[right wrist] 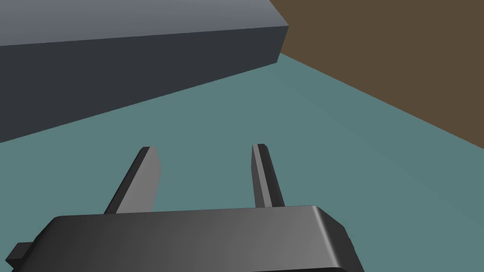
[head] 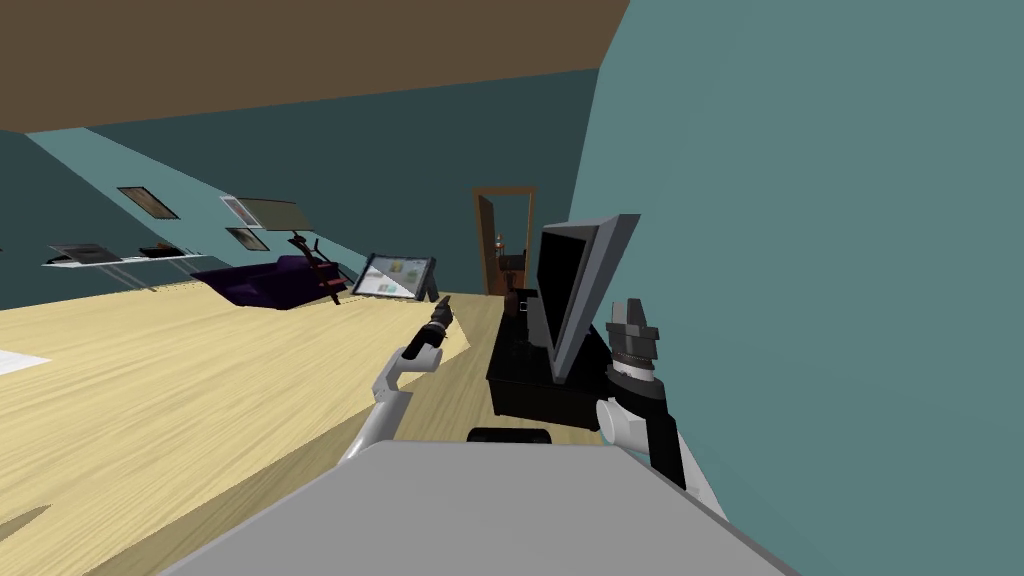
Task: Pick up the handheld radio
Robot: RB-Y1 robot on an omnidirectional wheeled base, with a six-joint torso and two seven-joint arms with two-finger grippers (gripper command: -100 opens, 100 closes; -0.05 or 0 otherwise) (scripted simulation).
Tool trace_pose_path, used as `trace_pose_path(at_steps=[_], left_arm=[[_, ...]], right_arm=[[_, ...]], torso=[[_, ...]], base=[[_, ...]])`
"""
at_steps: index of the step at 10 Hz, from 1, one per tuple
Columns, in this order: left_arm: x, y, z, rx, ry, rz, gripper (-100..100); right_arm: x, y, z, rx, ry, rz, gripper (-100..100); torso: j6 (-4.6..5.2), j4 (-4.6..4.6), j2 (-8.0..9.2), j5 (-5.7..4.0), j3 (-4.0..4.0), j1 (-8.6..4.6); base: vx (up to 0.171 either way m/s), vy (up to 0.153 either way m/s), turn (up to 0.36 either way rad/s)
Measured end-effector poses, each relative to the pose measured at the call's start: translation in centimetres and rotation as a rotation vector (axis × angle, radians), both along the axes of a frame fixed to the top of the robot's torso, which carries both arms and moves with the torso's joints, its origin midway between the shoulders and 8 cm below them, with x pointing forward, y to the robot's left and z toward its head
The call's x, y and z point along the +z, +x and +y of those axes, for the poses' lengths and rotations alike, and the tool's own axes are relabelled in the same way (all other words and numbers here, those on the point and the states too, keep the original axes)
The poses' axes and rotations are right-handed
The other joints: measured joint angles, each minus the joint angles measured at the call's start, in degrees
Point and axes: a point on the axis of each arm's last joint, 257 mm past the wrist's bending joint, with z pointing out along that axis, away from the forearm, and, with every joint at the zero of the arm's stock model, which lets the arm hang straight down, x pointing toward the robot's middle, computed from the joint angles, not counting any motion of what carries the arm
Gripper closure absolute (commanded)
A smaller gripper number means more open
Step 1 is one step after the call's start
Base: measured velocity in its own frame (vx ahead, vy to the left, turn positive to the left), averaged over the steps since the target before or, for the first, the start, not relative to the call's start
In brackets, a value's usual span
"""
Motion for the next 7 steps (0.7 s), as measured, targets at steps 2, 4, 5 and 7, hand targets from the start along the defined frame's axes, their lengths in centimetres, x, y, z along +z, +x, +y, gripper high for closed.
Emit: trace_pose_path(at_steps=[2,4,5,7], left_arm=[[-1.0,0.8,0.1,0.010,-0.012,0.049,-100],[-2.7,1.7,0.6,0.022,-0.027,0.111,-100],[-3.6,2.1,0.7,0.028,-0.034,0.144,-100],[-4.9,2.8,0.8,0.038,-0.046,0.197,-100]], right_arm=[[0.0,0.0,0.0,0.000,0.000,0.000,0],[0.0,0.0,0.0,0.000,0.000,0.000,0],[0.0,0.0,0.0,0.000,0.000,0.000,0],[0.0,0.0,0.0,0.000,0.000,0.000,0]], torso=[[0.04,0.00,0.01,-0.03,0.00,-0.13],[0.02,0.00,0.01,-0.01,0.01,-0.04],[0.00,0.00,0.00,-0.01,0.00,-0.06],[0.04,0.00,0.00,-0.04,0.00,-0.18]], base=[[0.004,0.038,-0.086],[0.006,0.056,-0.079],[0.004,0.020,0.003],[0.006,0.023,-0.100]])
